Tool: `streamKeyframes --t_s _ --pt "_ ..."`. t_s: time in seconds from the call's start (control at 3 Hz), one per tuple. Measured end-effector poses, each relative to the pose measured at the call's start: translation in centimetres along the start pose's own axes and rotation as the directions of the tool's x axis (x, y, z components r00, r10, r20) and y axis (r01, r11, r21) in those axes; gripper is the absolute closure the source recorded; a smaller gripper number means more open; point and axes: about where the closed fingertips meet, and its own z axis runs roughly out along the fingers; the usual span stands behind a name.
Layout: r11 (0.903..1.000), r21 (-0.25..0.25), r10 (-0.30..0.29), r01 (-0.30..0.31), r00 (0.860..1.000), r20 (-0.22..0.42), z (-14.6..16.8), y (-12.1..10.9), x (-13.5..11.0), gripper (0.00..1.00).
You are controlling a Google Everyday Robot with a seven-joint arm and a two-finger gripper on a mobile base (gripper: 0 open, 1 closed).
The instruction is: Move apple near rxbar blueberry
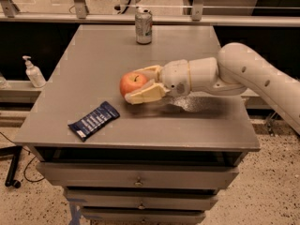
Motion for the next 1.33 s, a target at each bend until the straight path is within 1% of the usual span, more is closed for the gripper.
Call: streamKeyframes --t_s 0.33,0.67,1.0,1.33 --pt "0.9971 -0.058 -0.049 0.05 0.999 0.014 3.5 0.7 -0.9 1.0" --pt "0.9918 -0.103 -0.075 0.075 0.997 0.003 5.7 1.3 -0.6 1.0" --pt "0.9873 -0.135 -0.087 0.085 0.996 -0.011 7.3 1.7 -0.2 0.82" --pt "0.9841 -0.155 -0.089 0.085 0.996 -0.018 8.3 1.8 0.0 0.59"
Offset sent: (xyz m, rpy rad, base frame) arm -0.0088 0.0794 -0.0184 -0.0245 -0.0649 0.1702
